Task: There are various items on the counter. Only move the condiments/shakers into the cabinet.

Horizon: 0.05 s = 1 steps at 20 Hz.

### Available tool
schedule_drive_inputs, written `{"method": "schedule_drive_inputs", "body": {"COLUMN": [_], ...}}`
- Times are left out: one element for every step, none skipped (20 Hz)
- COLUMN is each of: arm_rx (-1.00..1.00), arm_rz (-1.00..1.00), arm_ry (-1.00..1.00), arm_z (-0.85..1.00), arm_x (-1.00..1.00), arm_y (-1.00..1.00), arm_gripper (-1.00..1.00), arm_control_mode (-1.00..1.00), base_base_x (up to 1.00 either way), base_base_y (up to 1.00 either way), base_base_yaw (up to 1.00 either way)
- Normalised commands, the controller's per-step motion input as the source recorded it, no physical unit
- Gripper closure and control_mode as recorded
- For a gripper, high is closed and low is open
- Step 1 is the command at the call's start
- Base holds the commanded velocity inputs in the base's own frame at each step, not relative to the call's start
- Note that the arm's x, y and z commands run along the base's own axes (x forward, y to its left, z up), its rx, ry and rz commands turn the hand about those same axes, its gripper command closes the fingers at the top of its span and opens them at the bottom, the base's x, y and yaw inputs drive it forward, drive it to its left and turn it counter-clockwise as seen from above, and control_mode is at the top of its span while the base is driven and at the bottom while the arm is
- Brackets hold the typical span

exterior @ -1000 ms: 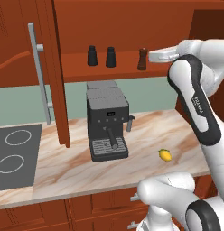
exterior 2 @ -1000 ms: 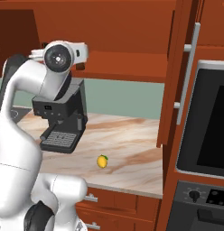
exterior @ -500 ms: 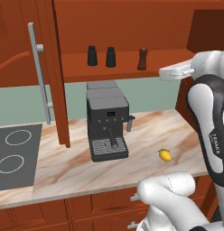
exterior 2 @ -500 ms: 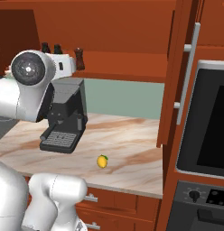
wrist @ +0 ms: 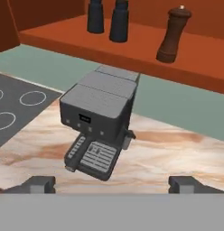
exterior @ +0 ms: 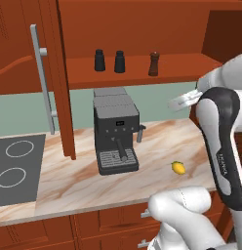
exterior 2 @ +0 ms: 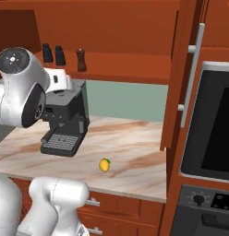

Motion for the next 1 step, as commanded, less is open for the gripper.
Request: {"method": "schedule_drive_inputs", "body": {"arm_rx": [-0.19], "arm_rz": [-0.06], "arm_ry": [0.23], "arm_z": [-0.89], "arm_x": [0.0], "arm_y": [0.06], "arm_gripper": [-1.0], "arm_control_mode": [-1.0], "base_base_x": [0.0], "base_base_y": [0.0], "base_base_yaw": [0.0]}}
